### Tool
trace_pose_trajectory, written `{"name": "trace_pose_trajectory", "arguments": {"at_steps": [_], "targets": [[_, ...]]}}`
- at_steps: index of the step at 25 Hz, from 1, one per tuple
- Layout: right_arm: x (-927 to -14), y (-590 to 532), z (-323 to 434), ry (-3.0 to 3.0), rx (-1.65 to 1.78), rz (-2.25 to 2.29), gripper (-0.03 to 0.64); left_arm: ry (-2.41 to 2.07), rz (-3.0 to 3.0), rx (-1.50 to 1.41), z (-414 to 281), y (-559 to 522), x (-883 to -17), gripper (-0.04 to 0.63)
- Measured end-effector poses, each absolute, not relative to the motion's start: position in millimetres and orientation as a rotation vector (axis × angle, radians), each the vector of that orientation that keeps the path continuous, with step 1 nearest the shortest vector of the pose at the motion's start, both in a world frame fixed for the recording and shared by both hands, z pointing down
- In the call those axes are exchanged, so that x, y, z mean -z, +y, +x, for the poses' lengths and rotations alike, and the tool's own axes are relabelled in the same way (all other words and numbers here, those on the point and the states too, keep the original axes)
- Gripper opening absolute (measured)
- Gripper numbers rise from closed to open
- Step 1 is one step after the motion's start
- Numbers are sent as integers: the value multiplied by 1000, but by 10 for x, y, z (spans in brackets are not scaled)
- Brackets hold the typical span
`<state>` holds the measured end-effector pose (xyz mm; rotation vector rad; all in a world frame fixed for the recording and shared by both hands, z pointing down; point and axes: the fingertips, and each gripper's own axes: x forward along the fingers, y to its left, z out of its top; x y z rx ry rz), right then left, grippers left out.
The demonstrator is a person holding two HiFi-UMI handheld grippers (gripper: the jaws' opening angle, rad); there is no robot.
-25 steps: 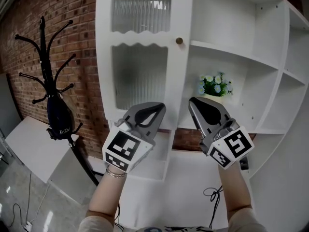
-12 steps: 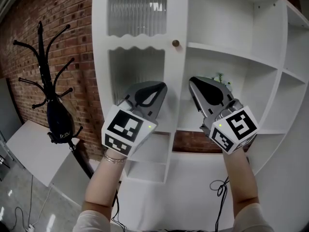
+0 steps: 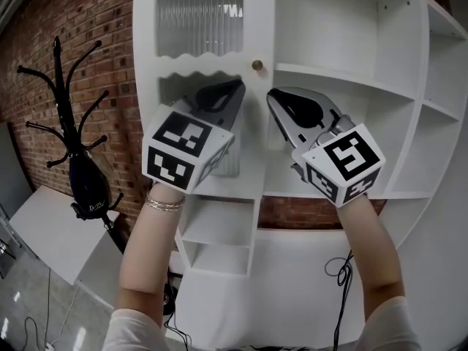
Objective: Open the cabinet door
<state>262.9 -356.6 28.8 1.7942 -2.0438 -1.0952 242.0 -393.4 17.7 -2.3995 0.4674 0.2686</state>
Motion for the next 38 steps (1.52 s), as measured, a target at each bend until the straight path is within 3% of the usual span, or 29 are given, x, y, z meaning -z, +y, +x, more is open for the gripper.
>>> {"name": "trace_pose_trajectory", "arguments": {"at_steps": [10, 15, 17, 19, 20, 32, 38], "targets": [[42, -3511, 2862, -1966, 1120, 2010, 31, 578, -2275, -68, 2633, -4179, -41, 15], [52, -3510, 3068, -1927, 1082, 2099, 34, 535, -2318, -121, 2656, -4122, -1, 15], [8, -3508, 3096, -1936, 1062, 2089, 97, 524, -2301, -133, 2659, -4061, 9, 20], [-22, -3507, 3101, -1951, 1044, 2071, 107, 531, -2254, -121, 2683, -4022, 34, 127], [-21, -3506, 3099, -1956, 1041, 2066, 107, 539, -2226, -106, 2708, -4019, 56, 135], [-72, -3379, 2977, -2028, 1058, 1989, 107, 587, -2161, -82, 2994, -3995, 168, 137], [-130, -3359, 2965, -2058, 1051, 1942, 107, 603, -2117, -55, 3063, -3996, 209, 94]]}}
